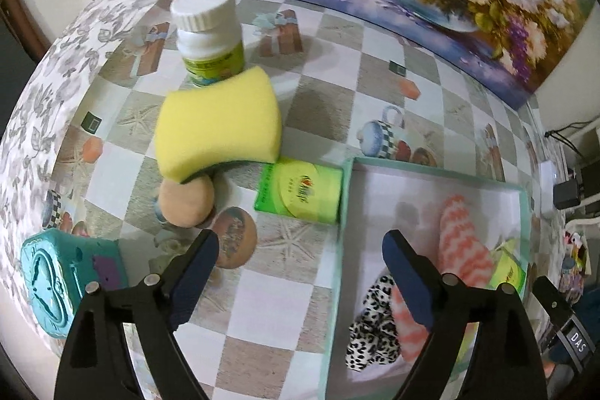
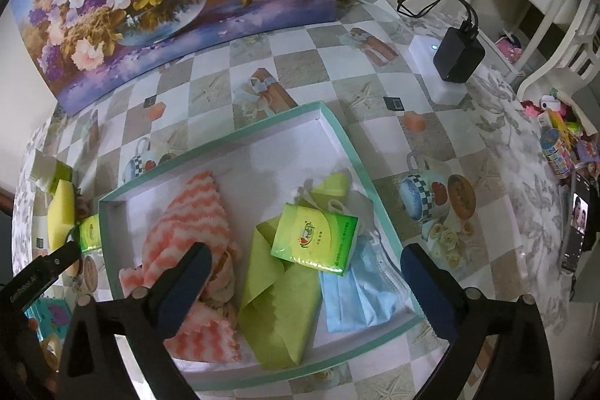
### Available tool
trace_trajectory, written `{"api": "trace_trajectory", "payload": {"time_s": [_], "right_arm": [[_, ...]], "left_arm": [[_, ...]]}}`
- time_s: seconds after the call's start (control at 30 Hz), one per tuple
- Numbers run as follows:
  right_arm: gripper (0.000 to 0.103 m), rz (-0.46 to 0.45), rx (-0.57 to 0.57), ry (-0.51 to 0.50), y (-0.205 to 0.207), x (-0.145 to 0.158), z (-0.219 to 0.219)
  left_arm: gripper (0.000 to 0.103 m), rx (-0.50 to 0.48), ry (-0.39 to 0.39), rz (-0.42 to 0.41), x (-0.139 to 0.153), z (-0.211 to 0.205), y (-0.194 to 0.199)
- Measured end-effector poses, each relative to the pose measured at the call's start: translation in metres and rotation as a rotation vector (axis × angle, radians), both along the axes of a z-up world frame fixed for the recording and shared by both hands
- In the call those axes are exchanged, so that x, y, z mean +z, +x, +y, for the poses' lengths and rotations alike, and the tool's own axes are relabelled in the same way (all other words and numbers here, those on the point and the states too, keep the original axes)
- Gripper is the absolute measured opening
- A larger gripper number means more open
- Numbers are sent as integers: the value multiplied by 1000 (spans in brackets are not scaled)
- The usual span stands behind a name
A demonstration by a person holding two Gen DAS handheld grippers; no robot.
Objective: Organize soft objects
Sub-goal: 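Move both tools back toward the yellow sponge and red scrunchie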
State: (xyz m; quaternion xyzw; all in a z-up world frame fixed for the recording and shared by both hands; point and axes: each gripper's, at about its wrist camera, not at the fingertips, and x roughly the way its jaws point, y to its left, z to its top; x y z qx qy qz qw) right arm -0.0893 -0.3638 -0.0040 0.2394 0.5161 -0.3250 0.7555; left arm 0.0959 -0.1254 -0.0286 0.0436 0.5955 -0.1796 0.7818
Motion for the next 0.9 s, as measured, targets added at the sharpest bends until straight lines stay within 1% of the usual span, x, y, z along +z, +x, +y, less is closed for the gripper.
{"api": "trace_trajectory", "payload": {"time_s": [0.13, 0.2, 0.3, 0.4, 0.53, 0.67, 0.9], "right_arm": [[102, -2, 3, 1, 1, -1, 1], [102, 10, 3, 3, 3, -4, 3], [102, 17, 16, -4, 9, -4, 9], [102, 4, 40, -14, 17, 1, 19], [102, -21, 65, -22, 31, 8, 37], [102, -27, 118, -36, 48, 12, 61], [102, -30, 209, -54, 78, 13, 102]], "left_arm": [[89, 36, -26, 6, 5, 15, 8], [89, 61, -37, -12, 13, 25, 12], [89, 81, -28, -36, 21, 39, 19], [89, 77, -8, -40, 25, 51, 25], [89, 98, 4, -50, 30, 69, 34], [89, 125, -9, -62, 37, 88, 41], [89, 142, 7, -67, 41, 111, 51]]}}
